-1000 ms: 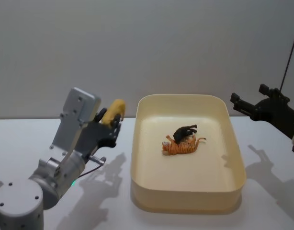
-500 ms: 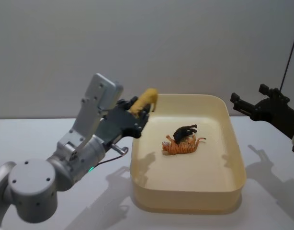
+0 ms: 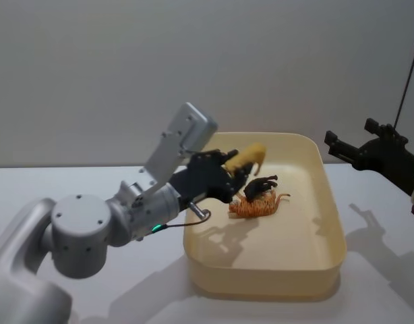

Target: Pick up the toy alternately with two hands and place it into the central storage box.

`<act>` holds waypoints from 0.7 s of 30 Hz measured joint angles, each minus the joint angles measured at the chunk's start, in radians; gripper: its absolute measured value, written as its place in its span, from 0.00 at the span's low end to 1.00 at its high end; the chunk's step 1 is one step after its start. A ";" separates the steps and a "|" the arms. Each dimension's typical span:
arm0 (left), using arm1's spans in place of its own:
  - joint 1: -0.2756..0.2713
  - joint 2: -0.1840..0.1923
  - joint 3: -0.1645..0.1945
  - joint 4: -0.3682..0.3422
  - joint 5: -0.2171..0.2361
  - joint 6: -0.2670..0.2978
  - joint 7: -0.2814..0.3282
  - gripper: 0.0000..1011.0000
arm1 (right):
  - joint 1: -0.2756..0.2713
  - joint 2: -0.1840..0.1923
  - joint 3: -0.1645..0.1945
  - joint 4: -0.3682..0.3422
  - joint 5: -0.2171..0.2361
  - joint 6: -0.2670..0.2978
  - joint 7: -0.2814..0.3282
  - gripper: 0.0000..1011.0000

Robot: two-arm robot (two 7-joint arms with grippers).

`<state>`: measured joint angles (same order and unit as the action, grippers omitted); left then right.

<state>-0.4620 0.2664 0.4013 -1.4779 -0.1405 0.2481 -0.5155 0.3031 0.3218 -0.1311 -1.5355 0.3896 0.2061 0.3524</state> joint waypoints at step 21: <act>-0.105 -0.063 0.026 0.171 0.074 0.015 -0.140 0.92 | 0.000 0.000 0.000 0.000 0.000 0.000 0.000 0.99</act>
<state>-0.5669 0.2038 0.4268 -1.3070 -0.0664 0.2633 -0.6555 0.3031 0.3218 -0.1311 -1.5355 0.3896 0.2061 0.3524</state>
